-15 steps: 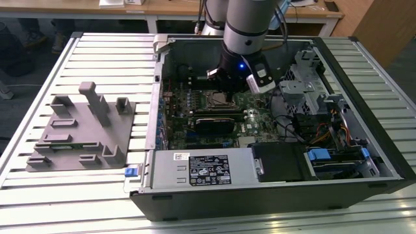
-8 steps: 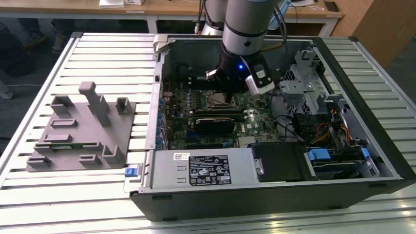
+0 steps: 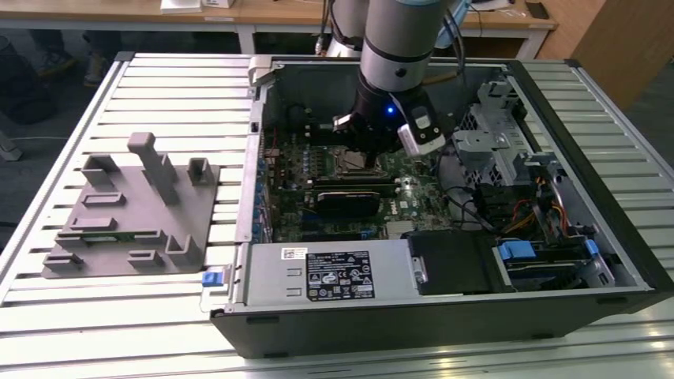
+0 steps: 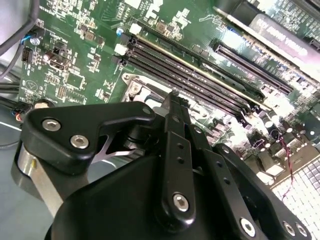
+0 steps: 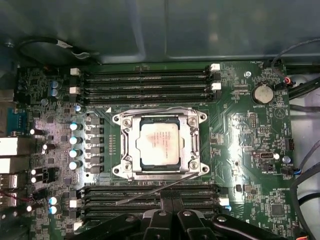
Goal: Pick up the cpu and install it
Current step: 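Install the second cpu locking lever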
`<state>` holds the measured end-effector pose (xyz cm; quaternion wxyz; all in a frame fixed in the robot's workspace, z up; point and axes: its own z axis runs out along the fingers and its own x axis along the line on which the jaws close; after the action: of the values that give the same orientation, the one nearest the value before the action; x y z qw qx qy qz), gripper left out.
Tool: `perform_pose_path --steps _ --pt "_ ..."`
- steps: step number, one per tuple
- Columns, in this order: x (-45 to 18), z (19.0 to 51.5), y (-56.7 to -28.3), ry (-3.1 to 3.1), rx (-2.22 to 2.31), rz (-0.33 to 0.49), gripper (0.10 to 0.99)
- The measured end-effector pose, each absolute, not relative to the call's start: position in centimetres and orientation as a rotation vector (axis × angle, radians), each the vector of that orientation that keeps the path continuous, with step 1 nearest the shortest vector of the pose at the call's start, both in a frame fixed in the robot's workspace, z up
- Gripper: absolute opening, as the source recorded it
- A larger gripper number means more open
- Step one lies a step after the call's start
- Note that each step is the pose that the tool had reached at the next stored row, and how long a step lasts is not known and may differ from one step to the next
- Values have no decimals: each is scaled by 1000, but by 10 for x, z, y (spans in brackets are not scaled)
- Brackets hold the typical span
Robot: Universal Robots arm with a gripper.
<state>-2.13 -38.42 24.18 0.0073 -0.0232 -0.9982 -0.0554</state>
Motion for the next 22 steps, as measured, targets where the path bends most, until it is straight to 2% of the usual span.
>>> perform_pose_path --steps 22 --pt "-36 235 -382 -3122 -72 -175 106"
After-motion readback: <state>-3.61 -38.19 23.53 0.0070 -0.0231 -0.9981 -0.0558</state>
